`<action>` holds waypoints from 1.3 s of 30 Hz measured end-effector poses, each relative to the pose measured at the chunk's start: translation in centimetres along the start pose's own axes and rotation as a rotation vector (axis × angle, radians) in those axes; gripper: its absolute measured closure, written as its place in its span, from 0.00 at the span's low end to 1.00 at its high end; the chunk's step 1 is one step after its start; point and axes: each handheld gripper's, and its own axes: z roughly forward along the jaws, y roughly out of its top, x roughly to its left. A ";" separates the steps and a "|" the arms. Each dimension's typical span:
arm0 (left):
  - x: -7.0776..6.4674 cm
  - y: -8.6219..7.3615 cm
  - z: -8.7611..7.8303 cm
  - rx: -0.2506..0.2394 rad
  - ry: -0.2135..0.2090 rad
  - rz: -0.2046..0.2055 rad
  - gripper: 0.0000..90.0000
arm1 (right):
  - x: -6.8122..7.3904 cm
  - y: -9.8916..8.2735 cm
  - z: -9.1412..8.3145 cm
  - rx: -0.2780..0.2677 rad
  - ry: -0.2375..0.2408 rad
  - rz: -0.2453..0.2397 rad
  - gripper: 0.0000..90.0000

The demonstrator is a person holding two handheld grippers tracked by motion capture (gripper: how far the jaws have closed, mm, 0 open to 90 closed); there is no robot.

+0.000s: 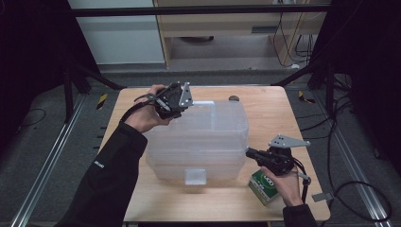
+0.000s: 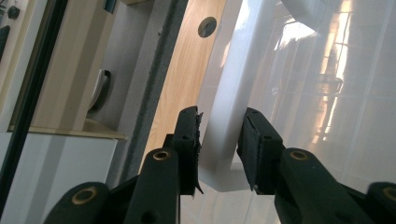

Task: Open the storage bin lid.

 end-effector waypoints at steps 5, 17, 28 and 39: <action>-0.2 -1.6 -1.6 -0.102 -0.020 -0.093 0.66 | 0.0 -0.1 0.1 0.004 0.003 -0.001 1.00; -0.9 -4.9 -5.0 -0.233 0.005 -0.275 0.58 | 0.2 -0.1 0.3 0.014 -0.001 -0.004 1.00; -1.7 -8.7 -6.6 -0.366 0.050 -0.500 0.68 | 0.2 -0.1 0.3 0.015 -0.006 -0.007 1.00; -3.4 -13.1 -7.9 -0.431 0.106 -0.646 0.87 | 0.2 -0.1 0.3 0.016 -0.009 -0.008 1.00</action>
